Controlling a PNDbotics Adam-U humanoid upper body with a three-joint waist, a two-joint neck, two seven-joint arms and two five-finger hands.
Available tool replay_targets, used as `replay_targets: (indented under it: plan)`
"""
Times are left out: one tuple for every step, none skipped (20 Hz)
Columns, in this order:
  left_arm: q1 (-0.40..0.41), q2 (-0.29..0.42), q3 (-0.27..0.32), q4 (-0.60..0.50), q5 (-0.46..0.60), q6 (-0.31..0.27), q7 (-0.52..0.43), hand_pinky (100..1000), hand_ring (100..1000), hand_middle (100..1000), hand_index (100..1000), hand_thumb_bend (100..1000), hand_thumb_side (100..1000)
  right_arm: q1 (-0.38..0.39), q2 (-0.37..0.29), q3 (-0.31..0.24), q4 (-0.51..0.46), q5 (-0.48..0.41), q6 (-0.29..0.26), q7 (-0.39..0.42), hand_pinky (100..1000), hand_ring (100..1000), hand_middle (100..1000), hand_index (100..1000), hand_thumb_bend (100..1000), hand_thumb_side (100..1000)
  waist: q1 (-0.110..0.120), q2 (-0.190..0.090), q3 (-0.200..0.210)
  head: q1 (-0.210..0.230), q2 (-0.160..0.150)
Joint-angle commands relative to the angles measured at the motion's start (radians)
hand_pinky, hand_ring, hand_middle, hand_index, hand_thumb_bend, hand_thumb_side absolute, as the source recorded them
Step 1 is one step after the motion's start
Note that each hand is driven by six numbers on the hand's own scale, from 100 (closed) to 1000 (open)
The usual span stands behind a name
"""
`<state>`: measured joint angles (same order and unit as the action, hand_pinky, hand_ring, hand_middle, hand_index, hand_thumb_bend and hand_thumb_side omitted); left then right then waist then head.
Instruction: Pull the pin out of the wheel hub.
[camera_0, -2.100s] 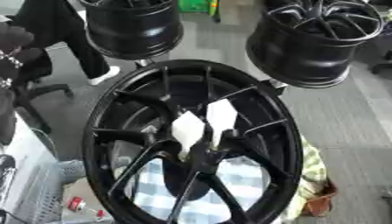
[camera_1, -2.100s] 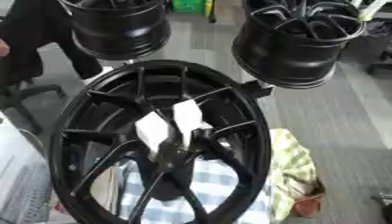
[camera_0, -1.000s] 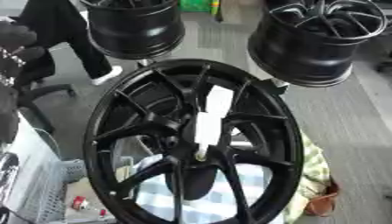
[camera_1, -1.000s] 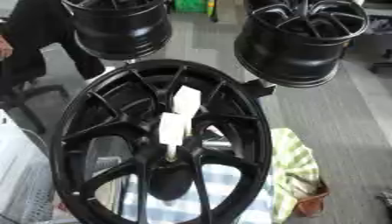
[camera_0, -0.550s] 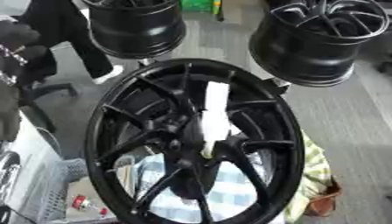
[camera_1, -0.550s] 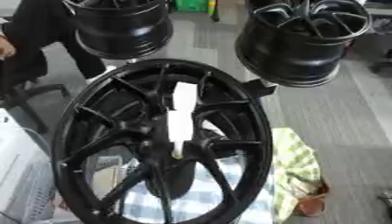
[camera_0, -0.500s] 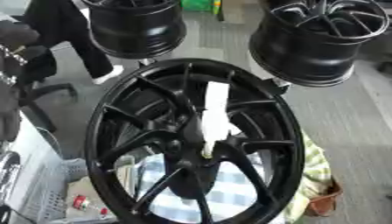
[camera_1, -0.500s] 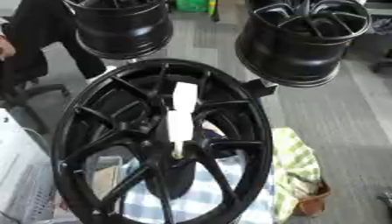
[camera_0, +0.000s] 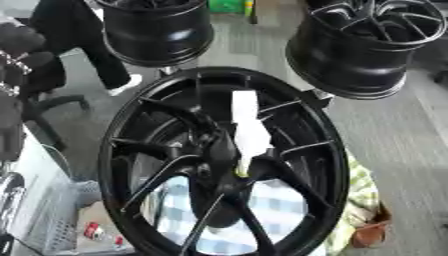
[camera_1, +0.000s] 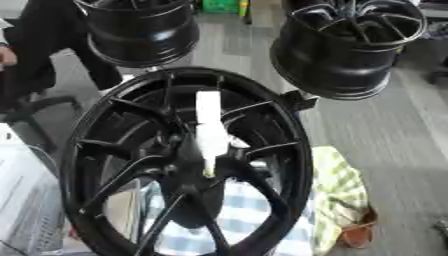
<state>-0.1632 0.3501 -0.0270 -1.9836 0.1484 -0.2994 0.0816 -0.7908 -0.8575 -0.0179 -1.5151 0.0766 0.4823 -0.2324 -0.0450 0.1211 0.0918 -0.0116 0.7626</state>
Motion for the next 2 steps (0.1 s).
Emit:
replay_targets:
  plan:
    - [-0.015, 0.018, 0.008, -0.016, 0.001, -0.006, 0.003, 784, 808, 724, 822, 100, 678, 0.005, -0.006, -0.007, -0.118, -0.032, -0.023, -0.009, 737, 632, 582, 721, 403, 197, 0.002, -0.01, 0.0, 0.002, -0.01]
    - [-0.016, 0.018, 0.008, -0.016, 0.001, -0.007, 0.004, 784, 808, 724, 822, 101, 677, 0.014, -0.001, -0.006, -0.146, -0.038, -0.024, -0.012, 737, 632, 582, 722, 408, 193, 0.002, -0.009, 0.0, 0.003, -0.011]
